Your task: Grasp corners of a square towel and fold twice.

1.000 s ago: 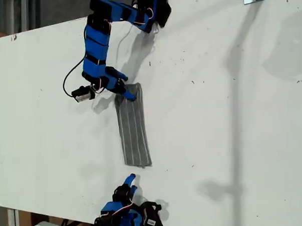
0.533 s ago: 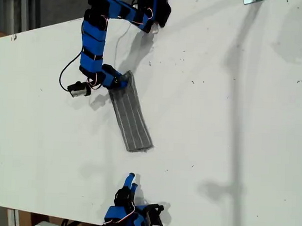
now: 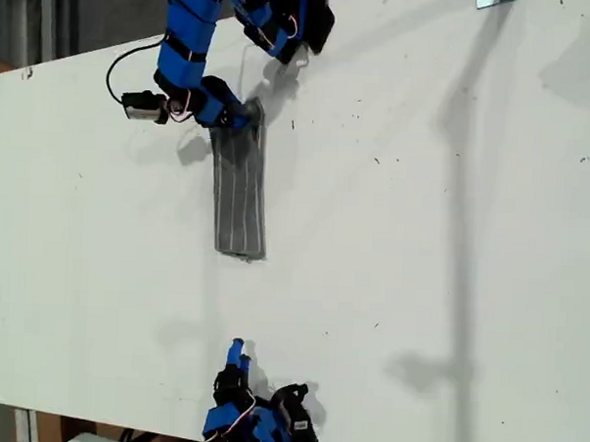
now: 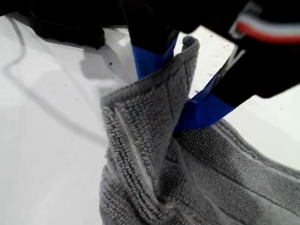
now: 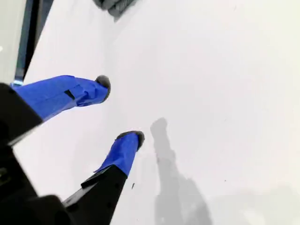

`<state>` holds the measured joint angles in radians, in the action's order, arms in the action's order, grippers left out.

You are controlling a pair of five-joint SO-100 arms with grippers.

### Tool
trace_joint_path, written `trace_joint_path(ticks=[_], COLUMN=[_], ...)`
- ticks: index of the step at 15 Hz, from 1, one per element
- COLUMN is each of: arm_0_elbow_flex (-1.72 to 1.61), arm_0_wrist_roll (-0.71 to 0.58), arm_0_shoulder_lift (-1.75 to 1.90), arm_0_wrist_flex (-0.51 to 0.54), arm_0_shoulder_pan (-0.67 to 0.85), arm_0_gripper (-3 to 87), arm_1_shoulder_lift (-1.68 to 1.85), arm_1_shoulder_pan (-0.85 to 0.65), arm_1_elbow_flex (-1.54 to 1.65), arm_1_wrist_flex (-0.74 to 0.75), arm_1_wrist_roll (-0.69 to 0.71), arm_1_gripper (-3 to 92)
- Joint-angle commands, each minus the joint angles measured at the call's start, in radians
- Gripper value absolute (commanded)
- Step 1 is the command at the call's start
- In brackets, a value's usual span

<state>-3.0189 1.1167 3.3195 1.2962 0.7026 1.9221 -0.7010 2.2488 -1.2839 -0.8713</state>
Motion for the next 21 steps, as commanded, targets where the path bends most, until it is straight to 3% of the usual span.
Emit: trace_joint_path(ticks=[1, 6, 11, 14, 20, 21], arm_0_elbow_flex=[-0.021, -0.049, -0.054, -0.054, -0.055, -0.055], arm_0_wrist_roll=[-0.023, -0.003, 0.003, 0.0, 0.002, 0.002], arm_0_shoulder_lift=[0.103, 0.143, 0.143, 0.143, 0.143, 0.143], arm_0_wrist_flex=[0.017, 0.021, 0.021, 0.021, 0.021, 0.021], arm_0_shoulder_pan=[0.044, 0.054, 0.054, 0.054, 0.052, 0.052], arm_0_gripper=[18.1, 17.3, 17.2, 17.2, 17.2, 17.2], arm_1_shoulder_lift=[0.23, 0.109, -0.488, -0.693, -0.741, -0.742], arm_1_shoulder_pan=[0.086, 0.239, 0.281, 0.318, 0.341, 0.336], arm_1_elbow_flex=[-0.101, -0.535, -1.115, -1.304, -1.29, -1.29], arm_1_wrist_flex=[-0.143, -0.29, -0.301, -0.195, 0.02, 0.029], arm_1_wrist_roll=[-0.064, -0.092, 0.032, 0.117, 0.222, 0.225], arm_1_gripper=[-0.1, -0.1, -0.1, -0.1, 0.5, 9.3])
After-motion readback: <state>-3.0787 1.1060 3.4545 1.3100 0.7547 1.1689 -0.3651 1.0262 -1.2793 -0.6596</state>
